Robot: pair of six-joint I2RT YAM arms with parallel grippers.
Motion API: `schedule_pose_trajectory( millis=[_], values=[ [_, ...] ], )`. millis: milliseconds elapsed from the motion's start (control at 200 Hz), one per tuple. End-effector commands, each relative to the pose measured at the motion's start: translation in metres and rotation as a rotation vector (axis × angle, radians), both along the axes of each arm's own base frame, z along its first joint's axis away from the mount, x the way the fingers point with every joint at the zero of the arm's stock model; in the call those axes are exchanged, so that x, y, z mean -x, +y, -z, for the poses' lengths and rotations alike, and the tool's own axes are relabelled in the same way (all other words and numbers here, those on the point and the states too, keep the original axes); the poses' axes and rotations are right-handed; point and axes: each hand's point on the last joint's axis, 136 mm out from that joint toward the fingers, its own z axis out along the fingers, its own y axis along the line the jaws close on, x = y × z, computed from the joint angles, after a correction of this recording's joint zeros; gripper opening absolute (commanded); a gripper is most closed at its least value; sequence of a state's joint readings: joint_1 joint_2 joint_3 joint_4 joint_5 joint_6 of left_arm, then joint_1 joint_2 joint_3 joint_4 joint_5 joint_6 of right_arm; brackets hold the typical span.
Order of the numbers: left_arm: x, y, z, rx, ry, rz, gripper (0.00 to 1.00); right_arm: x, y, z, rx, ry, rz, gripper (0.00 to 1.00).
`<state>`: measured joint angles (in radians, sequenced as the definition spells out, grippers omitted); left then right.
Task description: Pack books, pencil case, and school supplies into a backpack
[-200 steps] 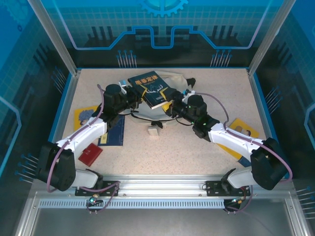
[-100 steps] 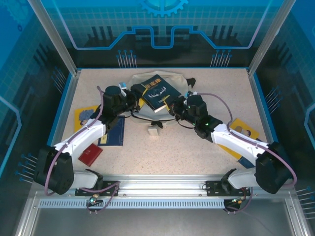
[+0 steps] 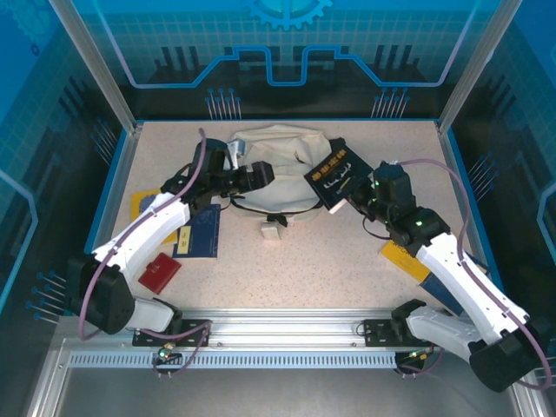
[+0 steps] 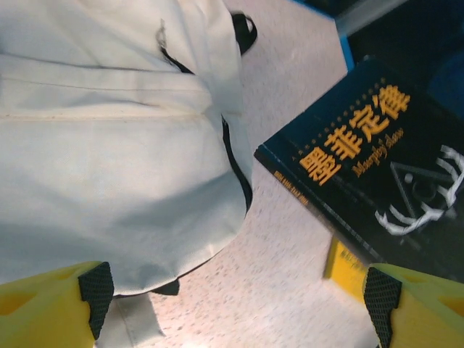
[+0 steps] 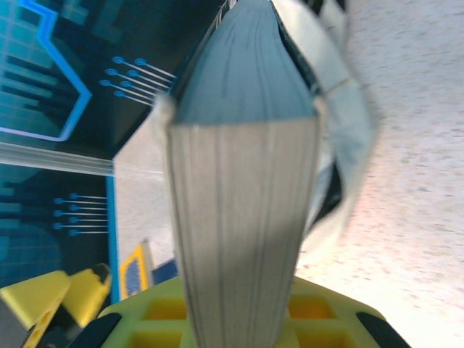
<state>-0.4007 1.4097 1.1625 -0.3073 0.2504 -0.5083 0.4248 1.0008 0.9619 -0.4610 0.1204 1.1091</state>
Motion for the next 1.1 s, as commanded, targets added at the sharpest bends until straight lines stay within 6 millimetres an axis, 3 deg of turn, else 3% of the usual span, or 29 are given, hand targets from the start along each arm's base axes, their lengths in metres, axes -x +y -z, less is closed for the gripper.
schedule_pose_trajectory(
  millis=[0,265,545,825,1095],
  values=[
    [0.012,-0.018,0.017,-0.166,-0.037,0.220,0.91,0.015,-0.024,-0.010,0.077,0.006,-0.015,0.07],
    [0.030,-0.068,0.047,-0.354,-0.025,0.584,0.86,0.032,-0.052,0.014,0.054,0.084,0.026,0.07],
    [0.016,-0.083,0.099,-0.492,0.060,0.672,0.79,0.037,-0.053,0.029,0.020,0.121,0.027,0.07],
    [-0.008,-0.089,0.144,-0.564,0.136,0.678,0.68,0.039,-0.052,0.029,-0.001,0.126,0.029,0.07],
    [-0.023,-0.089,0.163,-0.575,0.178,0.651,0.32,0.046,-0.053,0.039,-0.010,0.150,0.039,0.07]
  ],
)
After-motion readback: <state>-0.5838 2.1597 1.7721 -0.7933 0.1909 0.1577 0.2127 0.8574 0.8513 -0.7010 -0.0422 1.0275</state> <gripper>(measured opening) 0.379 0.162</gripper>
